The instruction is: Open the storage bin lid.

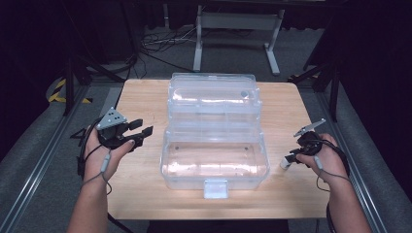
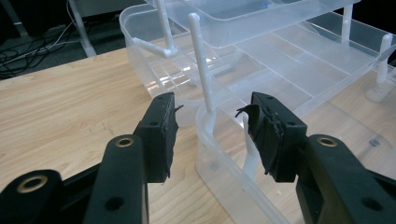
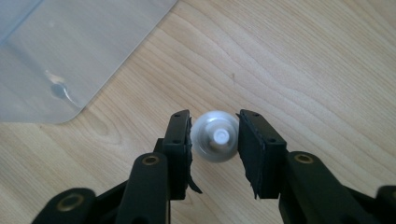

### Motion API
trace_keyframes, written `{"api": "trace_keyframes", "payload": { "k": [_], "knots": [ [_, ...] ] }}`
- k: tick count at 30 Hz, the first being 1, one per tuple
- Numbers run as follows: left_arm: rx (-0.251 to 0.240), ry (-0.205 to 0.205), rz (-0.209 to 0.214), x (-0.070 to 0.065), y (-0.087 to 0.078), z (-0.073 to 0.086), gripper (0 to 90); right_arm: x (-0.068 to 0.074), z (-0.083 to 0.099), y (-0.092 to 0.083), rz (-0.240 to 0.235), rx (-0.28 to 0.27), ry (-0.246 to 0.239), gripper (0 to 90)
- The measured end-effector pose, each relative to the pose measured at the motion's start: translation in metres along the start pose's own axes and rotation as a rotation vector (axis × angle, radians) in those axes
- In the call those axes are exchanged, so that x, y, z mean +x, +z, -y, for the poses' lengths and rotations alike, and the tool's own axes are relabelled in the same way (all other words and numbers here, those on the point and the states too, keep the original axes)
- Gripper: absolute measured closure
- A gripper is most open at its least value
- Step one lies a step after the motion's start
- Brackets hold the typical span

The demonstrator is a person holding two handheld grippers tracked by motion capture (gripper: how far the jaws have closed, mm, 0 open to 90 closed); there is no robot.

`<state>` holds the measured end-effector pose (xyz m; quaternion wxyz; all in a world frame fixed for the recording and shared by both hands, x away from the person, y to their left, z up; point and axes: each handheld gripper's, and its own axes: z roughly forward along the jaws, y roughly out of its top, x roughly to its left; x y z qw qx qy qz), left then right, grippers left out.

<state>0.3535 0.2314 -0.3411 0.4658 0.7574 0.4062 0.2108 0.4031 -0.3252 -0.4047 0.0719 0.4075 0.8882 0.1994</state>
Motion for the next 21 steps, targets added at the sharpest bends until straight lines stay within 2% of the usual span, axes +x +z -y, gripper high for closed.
{"api": "trace_keyframes", "payload": {
  "k": [3, 9, 12, 21],
  "knots": [
    [0.000, -0.001, -0.001, 0.000, -0.001, 0.000, 52.0, 0.002, -0.006, 0.000, 0.009, 0.046, -0.029, 67.8],
    [-0.008, 0.003, -0.003, -0.001, -0.003, -0.001, 52.0, 0.003, -0.013, 0.001, 0.021, 0.119, -0.052, 70.7],
    [-0.003, -0.009, 0.002, -0.001, -0.002, 0.000, 52.0, 0.003, -0.015, 0.001, 0.025, 0.132, -0.064, 70.9],
    [-0.007, -0.007, -0.003, -0.001, -0.001, 0.000, 52.2, 0.004, -0.019, 0.004, 0.027, 0.163, -0.081, 71.1]
  ]
}}
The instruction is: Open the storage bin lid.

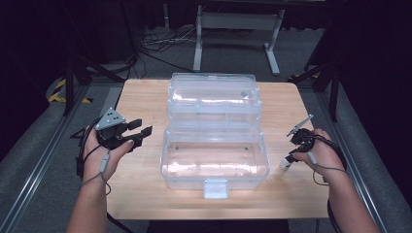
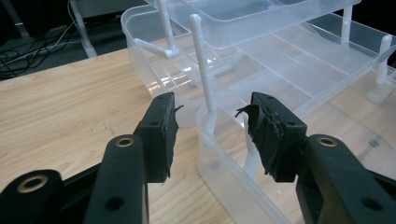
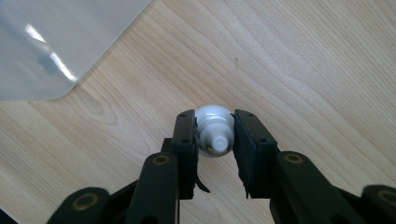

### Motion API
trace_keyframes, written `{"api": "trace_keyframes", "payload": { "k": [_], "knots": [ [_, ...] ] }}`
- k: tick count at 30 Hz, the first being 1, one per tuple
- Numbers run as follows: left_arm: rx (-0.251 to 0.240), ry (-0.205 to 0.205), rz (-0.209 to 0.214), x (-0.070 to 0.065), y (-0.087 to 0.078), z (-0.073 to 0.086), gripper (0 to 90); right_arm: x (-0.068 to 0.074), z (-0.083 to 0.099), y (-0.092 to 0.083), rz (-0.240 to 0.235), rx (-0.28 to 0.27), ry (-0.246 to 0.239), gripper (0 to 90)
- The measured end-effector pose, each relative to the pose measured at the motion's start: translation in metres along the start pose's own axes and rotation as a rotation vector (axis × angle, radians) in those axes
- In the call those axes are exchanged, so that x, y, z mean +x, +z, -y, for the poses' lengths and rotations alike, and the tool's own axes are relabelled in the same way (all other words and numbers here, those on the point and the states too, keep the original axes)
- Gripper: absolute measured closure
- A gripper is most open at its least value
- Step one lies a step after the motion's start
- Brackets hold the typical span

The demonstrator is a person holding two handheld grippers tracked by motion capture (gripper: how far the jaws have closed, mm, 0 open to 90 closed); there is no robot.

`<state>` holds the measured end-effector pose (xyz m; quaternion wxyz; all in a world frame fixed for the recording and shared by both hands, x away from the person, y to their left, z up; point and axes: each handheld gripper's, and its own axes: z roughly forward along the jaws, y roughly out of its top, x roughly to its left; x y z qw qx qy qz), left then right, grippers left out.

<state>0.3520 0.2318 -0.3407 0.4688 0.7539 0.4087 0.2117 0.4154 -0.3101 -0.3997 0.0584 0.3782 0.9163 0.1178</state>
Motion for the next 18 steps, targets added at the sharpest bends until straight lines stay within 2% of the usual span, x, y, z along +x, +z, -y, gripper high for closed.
{"api": "trace_keyframes", "payload": {
  "k": [6, 12, 18],
  "knots": [
    [-0.005, -0.005, 0.002, 0.001, -0.001, 0.000, 52.2, 0.000, -0.002, -0.005, -0.030, -0.013, -0.008, 71.3],
    [-0.004, -0.005, 0.003, 0.001, -0.001, 0.000, 52.3, 0.002, -0.009, -0.023, -0.018, -0.008, -0.042, 71.3],
    [-0.006, -0.003, 0.001, 0.002, -0.003, 0.000, 52.2, 0.008, -0.020, -0.039, -0.013, 0.005, -0.097, 71.4]
  ]
}}
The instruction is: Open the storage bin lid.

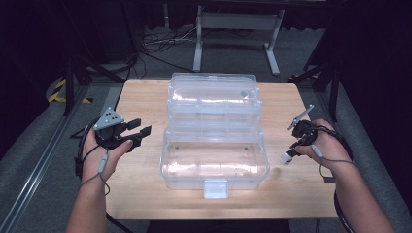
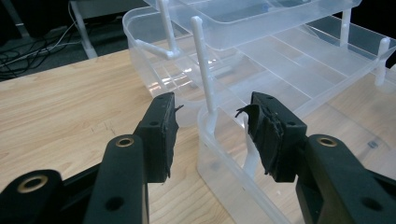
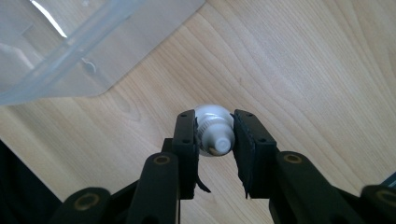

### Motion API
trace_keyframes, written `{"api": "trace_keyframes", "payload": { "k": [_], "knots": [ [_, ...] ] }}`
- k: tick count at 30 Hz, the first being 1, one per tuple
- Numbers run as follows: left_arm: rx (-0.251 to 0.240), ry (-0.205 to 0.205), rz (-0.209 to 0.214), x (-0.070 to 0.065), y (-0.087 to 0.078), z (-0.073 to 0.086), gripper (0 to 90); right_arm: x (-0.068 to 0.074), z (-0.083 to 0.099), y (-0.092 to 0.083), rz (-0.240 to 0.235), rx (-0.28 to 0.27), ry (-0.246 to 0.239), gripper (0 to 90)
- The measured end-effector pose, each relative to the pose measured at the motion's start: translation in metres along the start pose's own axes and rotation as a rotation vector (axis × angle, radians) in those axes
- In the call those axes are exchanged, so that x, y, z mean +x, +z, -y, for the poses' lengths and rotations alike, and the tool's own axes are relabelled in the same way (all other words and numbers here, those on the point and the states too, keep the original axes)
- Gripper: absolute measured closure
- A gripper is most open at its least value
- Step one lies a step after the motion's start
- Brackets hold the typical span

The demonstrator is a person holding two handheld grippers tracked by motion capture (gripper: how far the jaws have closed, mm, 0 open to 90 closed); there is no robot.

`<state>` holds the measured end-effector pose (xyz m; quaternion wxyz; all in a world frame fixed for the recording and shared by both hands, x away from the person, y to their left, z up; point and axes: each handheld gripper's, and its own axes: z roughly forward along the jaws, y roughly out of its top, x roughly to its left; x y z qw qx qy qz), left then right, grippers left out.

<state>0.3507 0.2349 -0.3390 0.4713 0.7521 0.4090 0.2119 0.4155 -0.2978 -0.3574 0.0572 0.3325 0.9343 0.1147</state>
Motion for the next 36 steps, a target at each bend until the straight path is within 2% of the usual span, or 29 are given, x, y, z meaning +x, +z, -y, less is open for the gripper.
{"api": "trace_keyframes", "payload": {
  "k": [10, 15, 25, 36],
  "knots": [
    [-0.009, -0.001, -0.003, 0.000, -0.002, 0.000, 52.4, 0.008, -0.015, -0.025, 0.006, 0.014, -0.061, 71.4],
    [-0.008, -0.001, -0.003, 0.000, -0.004, 0.000, 52.3, 0.011, -0.022, -0.035, 0.002, 0.017, -0.112, 71.4],
    [-0.009, 0.005, -0.009, 0.000, -0.006, 0.001, 52.3, 0.025, -0.035, -0.050, 0.002, 0.019, -0.186, 71.4],
    [-0.004, 0.006, -0.007, 0.000, -0.006, 0.001, 52.2, 0.037, -0.044, -0.062, 0.004, 0.030, -0.242, 71.4]
  ]
}}
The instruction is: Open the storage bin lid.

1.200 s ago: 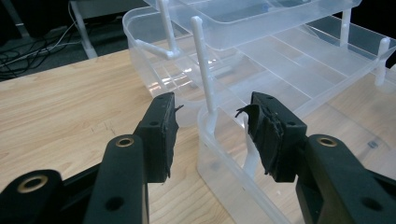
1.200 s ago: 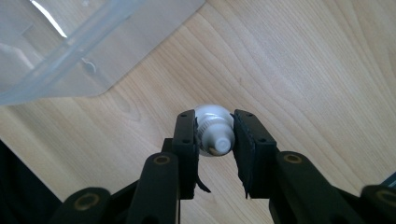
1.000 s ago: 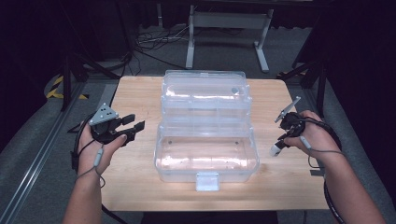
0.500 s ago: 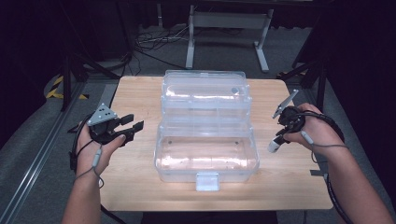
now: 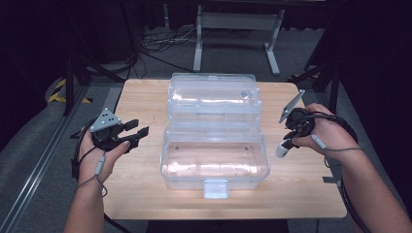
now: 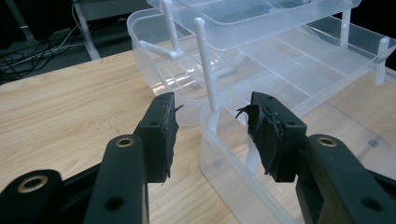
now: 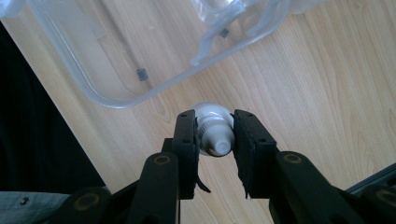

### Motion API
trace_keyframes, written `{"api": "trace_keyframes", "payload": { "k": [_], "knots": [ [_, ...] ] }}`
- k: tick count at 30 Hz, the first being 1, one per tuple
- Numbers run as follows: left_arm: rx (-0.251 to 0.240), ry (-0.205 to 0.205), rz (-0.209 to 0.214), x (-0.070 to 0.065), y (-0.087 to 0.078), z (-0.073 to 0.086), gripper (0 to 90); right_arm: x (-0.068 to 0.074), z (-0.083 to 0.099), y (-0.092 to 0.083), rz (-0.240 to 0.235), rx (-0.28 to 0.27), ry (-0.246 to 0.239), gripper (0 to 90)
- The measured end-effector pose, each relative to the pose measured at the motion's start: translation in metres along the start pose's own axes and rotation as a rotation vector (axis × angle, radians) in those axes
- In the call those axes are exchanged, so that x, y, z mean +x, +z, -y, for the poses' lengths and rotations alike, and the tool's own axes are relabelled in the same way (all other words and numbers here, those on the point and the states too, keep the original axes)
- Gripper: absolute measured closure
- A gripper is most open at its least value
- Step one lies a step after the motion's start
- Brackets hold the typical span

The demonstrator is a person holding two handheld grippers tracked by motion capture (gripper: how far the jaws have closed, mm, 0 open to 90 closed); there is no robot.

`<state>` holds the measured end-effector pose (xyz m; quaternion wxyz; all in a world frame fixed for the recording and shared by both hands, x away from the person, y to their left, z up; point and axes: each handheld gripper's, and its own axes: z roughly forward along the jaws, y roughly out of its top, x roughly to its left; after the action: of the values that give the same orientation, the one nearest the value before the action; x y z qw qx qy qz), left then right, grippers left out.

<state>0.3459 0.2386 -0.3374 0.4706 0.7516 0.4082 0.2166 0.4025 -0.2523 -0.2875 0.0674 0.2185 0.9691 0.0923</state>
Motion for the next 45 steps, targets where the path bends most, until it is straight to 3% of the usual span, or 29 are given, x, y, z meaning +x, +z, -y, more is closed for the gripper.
{"api": "trace_keyframes", "payload": {
  "k": [23, 36, 45],
  "knots": [
    [-0.001, -0.005, 0.006, 0.000, 0.001, 0.000, 52.1, 0.029, -0.025, -0.019, -0.029, -0.005, -0.153, 71.4],
    [0.006, -0.001, 0.012, 0.000, 0.003, 0.000, 51.6, 0.042, -0.041, -0.013, -0.045, 0.012, -0.270, 71.4],
    [0.005, -0.004, 0.010, 0.000, 0.002, 0.000, 51.5, 0.049, -0.051, -0.004, -0.060, 0.029, -0.309, 71.4]
  ]
}}
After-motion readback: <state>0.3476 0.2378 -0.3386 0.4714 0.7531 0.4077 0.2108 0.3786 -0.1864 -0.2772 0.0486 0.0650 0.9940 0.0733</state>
